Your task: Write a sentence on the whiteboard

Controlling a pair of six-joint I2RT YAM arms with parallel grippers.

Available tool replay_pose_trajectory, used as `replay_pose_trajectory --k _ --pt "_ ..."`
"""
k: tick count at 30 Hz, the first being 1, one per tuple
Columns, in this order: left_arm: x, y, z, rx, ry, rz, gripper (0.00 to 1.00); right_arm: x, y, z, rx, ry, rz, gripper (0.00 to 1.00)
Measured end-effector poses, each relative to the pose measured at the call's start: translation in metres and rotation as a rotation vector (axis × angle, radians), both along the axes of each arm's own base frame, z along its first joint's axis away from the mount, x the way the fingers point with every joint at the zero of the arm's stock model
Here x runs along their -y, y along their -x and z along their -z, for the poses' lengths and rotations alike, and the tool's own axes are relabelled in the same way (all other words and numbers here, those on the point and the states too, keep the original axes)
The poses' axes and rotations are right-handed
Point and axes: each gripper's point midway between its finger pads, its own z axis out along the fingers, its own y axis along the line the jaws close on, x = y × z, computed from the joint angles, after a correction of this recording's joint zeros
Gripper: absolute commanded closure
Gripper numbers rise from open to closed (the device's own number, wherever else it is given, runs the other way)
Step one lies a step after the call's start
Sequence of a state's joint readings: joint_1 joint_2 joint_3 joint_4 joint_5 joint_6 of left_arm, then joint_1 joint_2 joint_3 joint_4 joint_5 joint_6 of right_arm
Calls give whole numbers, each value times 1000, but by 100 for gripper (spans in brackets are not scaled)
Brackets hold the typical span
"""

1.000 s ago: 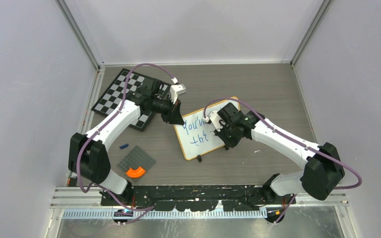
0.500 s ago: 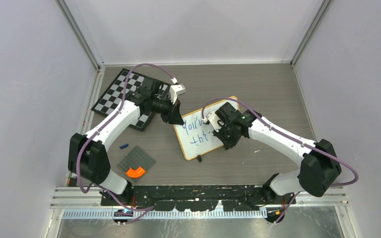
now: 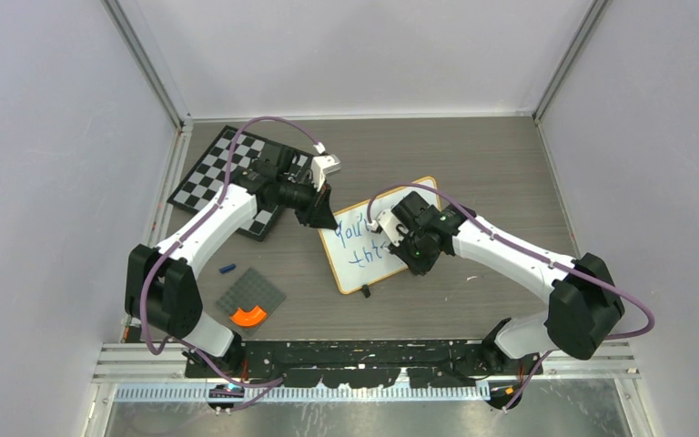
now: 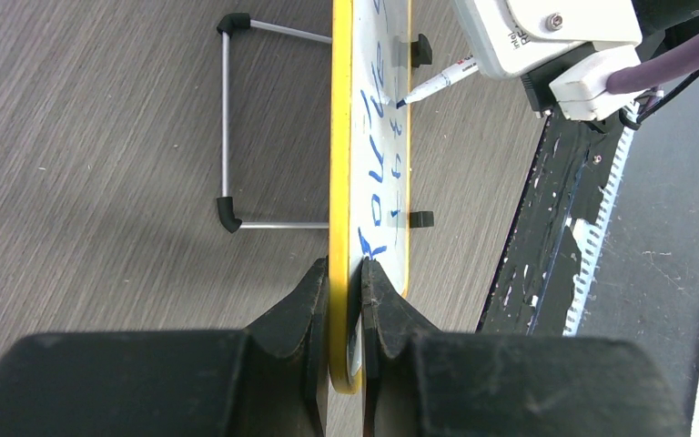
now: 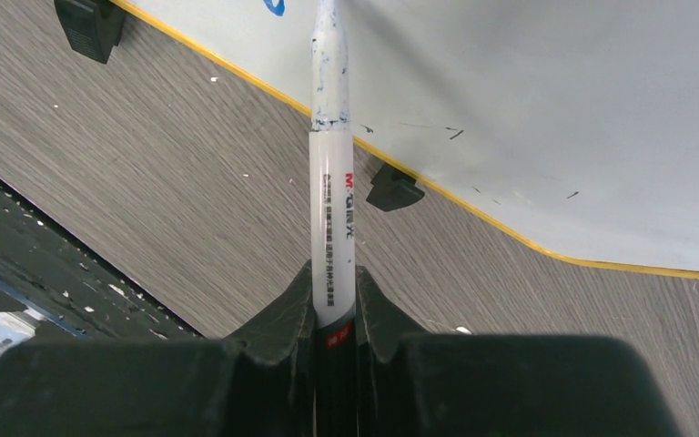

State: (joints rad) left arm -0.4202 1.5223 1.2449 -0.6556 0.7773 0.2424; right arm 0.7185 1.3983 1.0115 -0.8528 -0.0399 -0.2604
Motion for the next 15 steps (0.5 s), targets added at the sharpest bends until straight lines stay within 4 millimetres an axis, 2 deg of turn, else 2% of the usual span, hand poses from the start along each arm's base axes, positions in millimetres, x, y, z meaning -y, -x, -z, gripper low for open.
replay_pose_trajectory --k 15 --pt "0 0 0 0 1 1 100 15 4 9 -3 40 9 100"
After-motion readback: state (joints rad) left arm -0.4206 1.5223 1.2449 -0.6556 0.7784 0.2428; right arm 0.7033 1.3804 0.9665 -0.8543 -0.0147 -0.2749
